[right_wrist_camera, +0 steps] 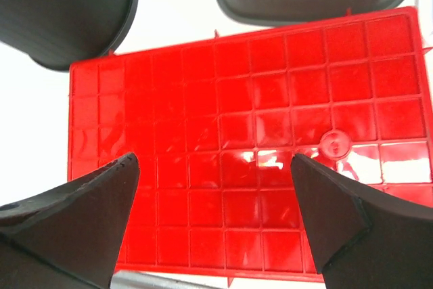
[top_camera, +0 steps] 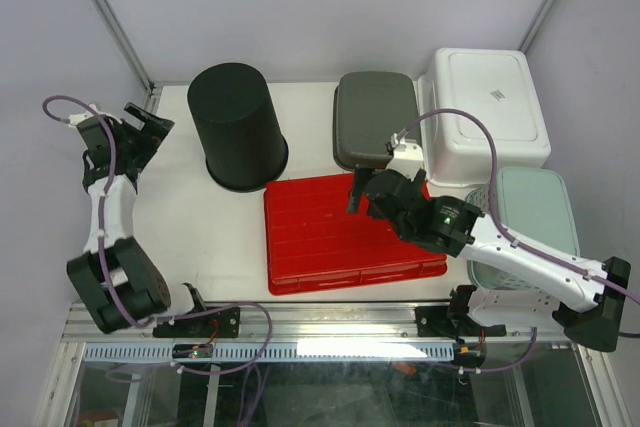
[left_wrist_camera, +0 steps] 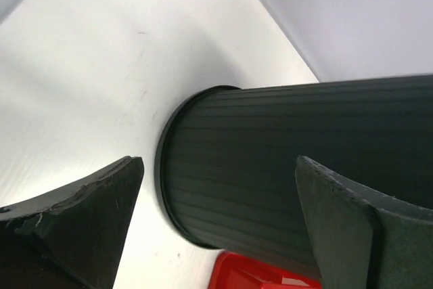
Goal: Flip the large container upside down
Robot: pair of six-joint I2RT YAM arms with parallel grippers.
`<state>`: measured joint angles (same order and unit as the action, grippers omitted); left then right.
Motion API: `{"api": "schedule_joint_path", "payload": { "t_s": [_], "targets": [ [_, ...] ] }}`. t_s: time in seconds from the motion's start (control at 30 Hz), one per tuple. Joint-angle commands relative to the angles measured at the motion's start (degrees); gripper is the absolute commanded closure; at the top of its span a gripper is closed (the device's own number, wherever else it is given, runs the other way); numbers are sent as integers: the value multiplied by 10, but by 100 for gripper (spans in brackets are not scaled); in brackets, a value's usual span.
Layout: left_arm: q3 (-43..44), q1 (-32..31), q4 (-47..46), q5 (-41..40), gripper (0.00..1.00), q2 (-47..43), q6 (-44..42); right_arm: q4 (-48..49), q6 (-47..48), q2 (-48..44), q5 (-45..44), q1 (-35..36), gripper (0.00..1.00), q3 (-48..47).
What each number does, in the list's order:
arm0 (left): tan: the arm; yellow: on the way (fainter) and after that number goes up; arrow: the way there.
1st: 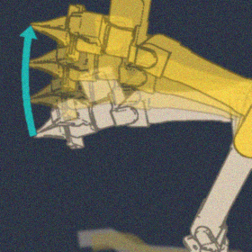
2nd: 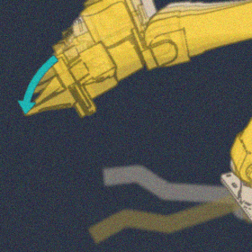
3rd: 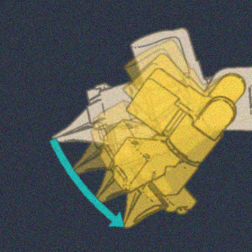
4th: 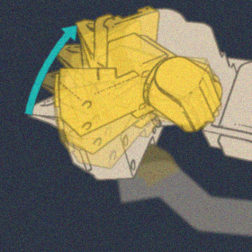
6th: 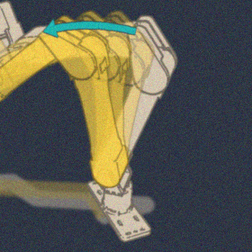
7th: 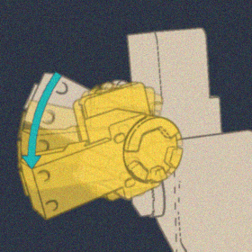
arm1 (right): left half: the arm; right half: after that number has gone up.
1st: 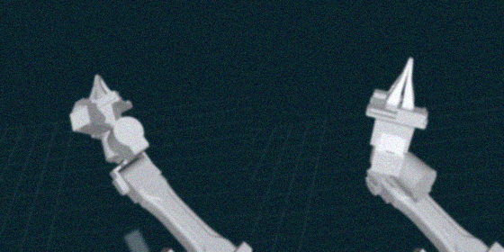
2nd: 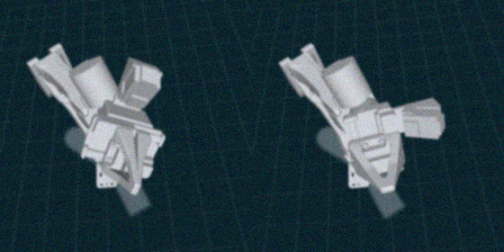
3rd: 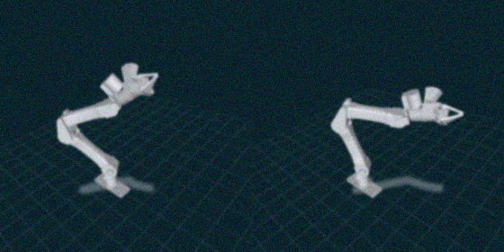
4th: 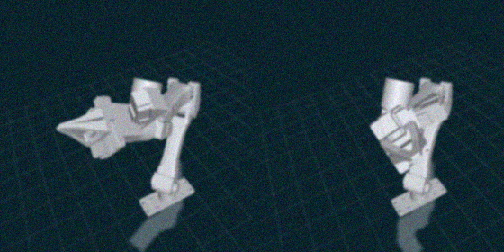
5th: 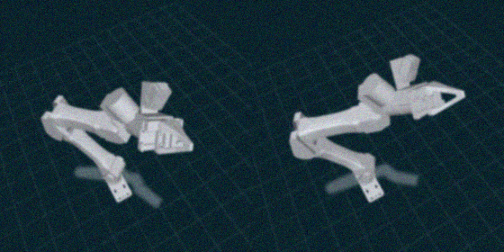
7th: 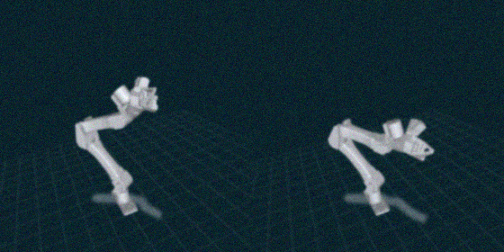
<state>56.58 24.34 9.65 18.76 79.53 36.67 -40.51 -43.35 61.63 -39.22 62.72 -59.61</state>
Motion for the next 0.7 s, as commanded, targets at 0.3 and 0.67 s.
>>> {"api": "schedule_joint_path", "payload": {
  "t_s": [0.3, 0.67],
  "targets": [
    [-23, -108, 239, -83, 1, -296, -120, -67, 24, 5, -52, -66, 1, -97],
    [-46, -115, 265, -30, 1, -378, -125, -61, 12, -19, -50, -66, 1, -74]
  ]
}}
